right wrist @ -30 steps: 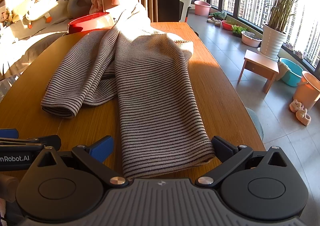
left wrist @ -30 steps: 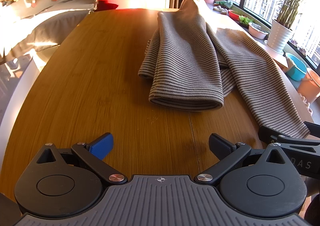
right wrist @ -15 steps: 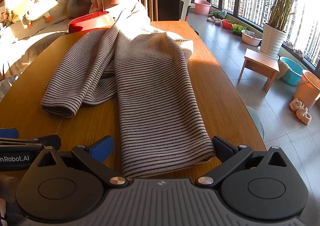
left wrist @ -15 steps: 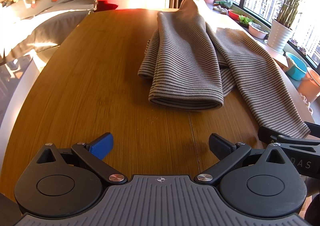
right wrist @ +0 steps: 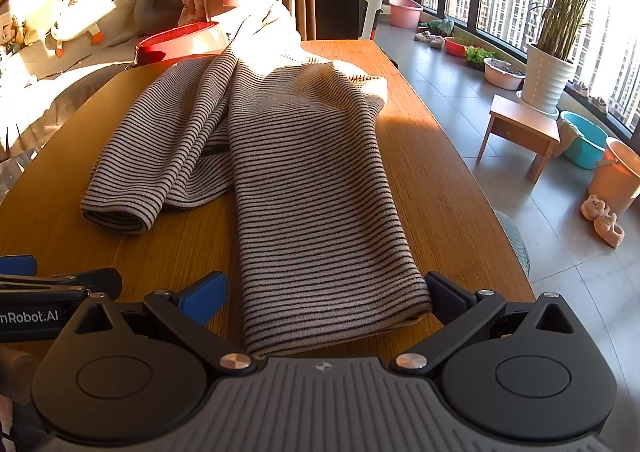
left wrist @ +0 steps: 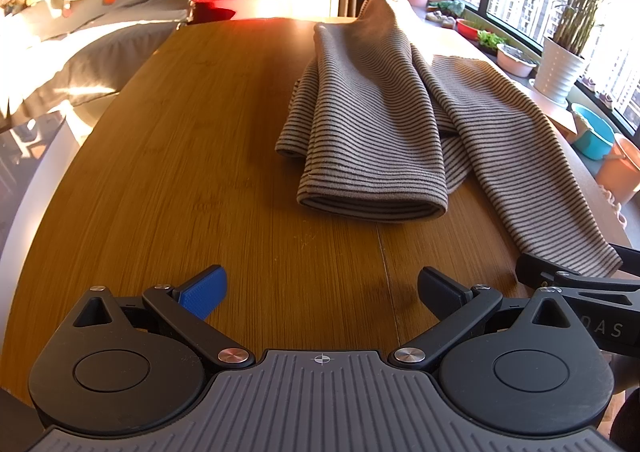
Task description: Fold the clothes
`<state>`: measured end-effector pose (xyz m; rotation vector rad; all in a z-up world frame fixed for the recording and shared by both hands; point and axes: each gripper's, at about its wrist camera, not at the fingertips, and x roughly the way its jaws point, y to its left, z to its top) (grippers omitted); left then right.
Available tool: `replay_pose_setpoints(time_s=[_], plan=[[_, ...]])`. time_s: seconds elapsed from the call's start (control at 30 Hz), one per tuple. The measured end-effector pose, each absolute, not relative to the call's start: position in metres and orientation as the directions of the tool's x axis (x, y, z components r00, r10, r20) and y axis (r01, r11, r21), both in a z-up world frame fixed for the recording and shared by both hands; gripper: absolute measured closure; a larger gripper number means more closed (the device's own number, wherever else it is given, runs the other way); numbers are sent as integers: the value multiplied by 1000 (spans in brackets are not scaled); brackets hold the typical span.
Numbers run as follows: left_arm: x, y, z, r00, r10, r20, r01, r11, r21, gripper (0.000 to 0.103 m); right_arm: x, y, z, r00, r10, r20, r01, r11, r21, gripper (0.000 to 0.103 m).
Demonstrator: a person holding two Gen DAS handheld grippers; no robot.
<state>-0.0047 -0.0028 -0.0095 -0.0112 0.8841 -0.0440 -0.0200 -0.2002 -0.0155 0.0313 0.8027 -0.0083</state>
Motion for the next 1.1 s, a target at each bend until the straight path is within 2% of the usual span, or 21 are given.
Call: replay_pose_setpoints(time_s=[0.23, 0.37, 0.63, 0.9, 1.1], plan=[[13, 4, -1, 642, -56, -765, 43, 998, -36, 0, -8, -207, -13, 696, -9, -718, 26, 1000, 12, 0], [40, 2, 17, 671, -73, -737, 81, 996, -25, 0, 9, -214, 1, 727, 3, -687, 8, 1000, 13, 0], [113, -20, 47, 741, -89, -666, 162, 986, 48, 0, 100, -225, 20, 785, 144, -603, -101, 989, 104, 0], [166, -14, 29, 715, -93, -693, 131, 991, 2, 0, 157, -210, -4, 749, 260, -610, -214, 965, 149, 0], [158, 13, 26, 729, -177, -661, 149, 984, -99, 0, 169, -200, -17, 692, 363, -624, -325, 928, 180, 0]])
